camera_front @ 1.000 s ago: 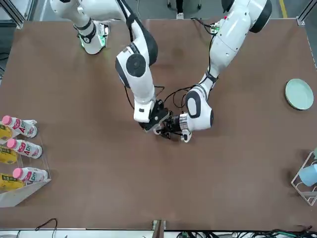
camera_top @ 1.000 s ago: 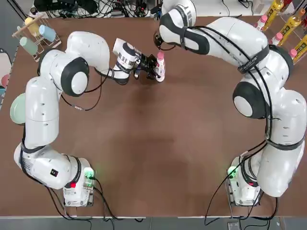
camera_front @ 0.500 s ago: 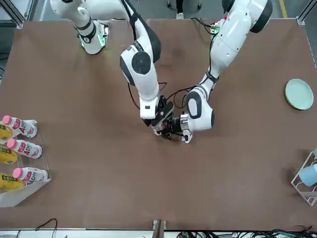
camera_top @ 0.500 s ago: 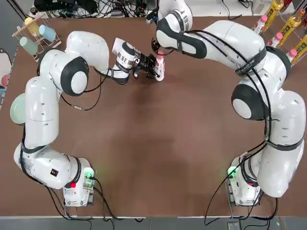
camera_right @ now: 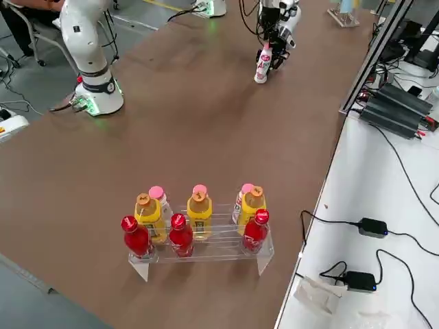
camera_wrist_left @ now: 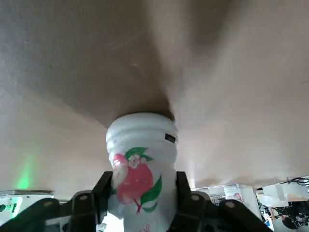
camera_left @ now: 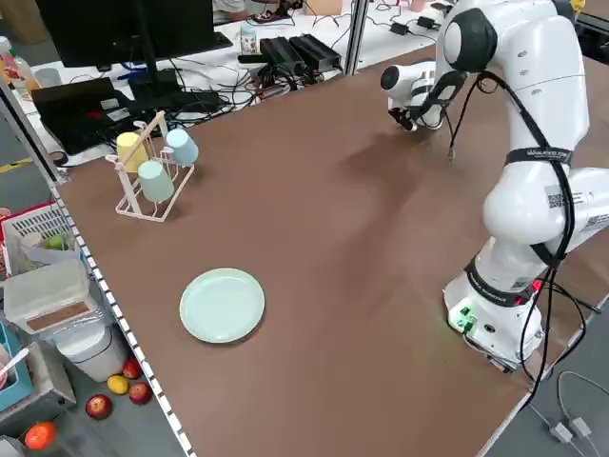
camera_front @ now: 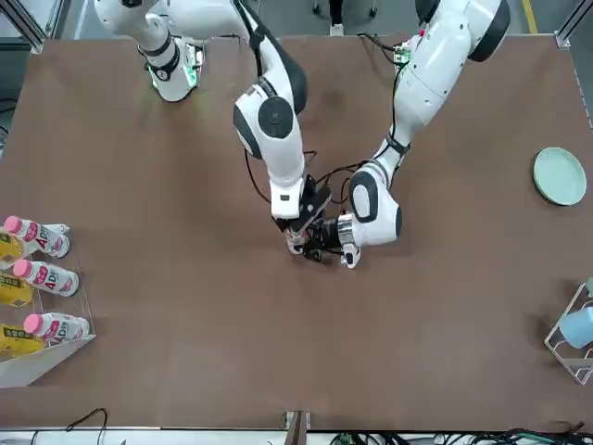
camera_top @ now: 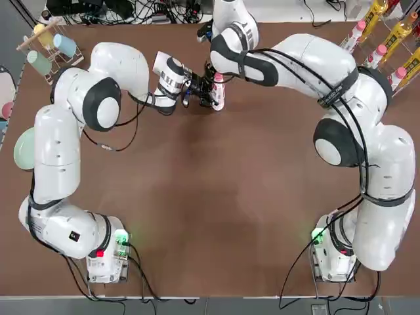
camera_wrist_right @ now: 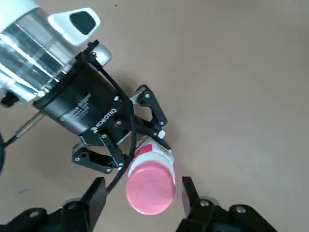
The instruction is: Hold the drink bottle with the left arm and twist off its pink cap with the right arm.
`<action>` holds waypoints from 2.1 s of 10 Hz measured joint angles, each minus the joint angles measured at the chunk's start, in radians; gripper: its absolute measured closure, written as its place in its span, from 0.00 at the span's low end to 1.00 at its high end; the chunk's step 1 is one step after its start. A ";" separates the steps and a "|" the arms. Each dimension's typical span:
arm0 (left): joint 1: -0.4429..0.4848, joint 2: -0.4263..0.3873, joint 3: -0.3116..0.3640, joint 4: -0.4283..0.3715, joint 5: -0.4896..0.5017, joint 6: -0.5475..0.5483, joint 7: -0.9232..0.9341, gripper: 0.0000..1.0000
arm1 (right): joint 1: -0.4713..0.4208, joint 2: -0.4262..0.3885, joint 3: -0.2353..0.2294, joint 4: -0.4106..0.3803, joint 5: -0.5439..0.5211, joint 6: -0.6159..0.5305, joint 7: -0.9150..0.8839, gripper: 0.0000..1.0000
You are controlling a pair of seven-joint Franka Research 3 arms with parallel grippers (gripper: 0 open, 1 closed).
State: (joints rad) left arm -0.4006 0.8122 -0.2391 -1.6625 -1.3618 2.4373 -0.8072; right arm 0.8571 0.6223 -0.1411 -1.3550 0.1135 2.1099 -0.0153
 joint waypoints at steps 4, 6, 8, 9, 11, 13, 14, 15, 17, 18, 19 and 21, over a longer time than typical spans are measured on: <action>0.000 0.000 0.000 0.000 0.000 0.000 0.000 0.43 | 0.005 0.013 0.001 0.000 0.000 0.006 -0.002 0.33; 0.000 0.000 0.000 0.000 0.000 0.000 0.000 0.43 | 0.003 0.014 0.000 0.000 0.000 0.006 -0.002 0.38; 0.000 0.000 0.000 0.000 0.000 0.000 0.000 0.43 | 0.000 0.014 -0.003 0.000 0.000 0.006 -0.002 0.37; 0.000 0.000 0.000 0.000 0.000 0.000 0.000 0.43 | 0.000 0.014 -0.003 0.000 0.000 0.006 -0.002 0.36; 0.000 0.000 0.000 0.000 0.000 0.000 0.000 0.43 | 0.000 0.014 -0.004 0.000 0.000 0.006 -0.002 0.36; 0.000 0.000 0.000 0.000 0.000 0.000 0.000 0.43 | 0.000 0.014 -0.004 0.000 0.000 0.006 -0.002 0.36; 0.000 0.000 0.000 0.000 0.000 0.000 0.000 0.43 | 0.000 0.014 -0.004 0.001 0.000 0.006 -0.002 0.36; 0.000 0.000 0.000 0.000 0.000 0.000 0.000 0.43 | 0.000 0.014 -0.005 0.001 0.000 0.006 -0.002 0.37; 0.000 0.000 0.000 0.000 0.000 0.000 0.000 0.43 | 0.000 0.014 -0.005 0.001 0.000 0.006 -0.002 0.37; 0.000 0.000 0.000 0.000 0.000 0.000 0.000 0.43 | 0.000 0.014 -0.005 0.001 0.000 0.006 -0.002 0.37; 0.000 0.000 0.000 0.000 0.000 0.000 0.000 0.43 | 0.000 0.014 -0.005 0.001 0.000 0.006 -0.001 0.39; 0.000 0.000 0.000 0.000 0.000 0.000 0.000 0.43 | 0.000 0.014 -0.005 0.001 0.000 0.006 -0.001 0.47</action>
State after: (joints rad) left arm -0.4007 0.8122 -0.2391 -1.6624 -1.3618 2.4373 -0.8072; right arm 0.8566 0.6361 -0.1463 -1.3536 0.1132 2.1160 -0.0166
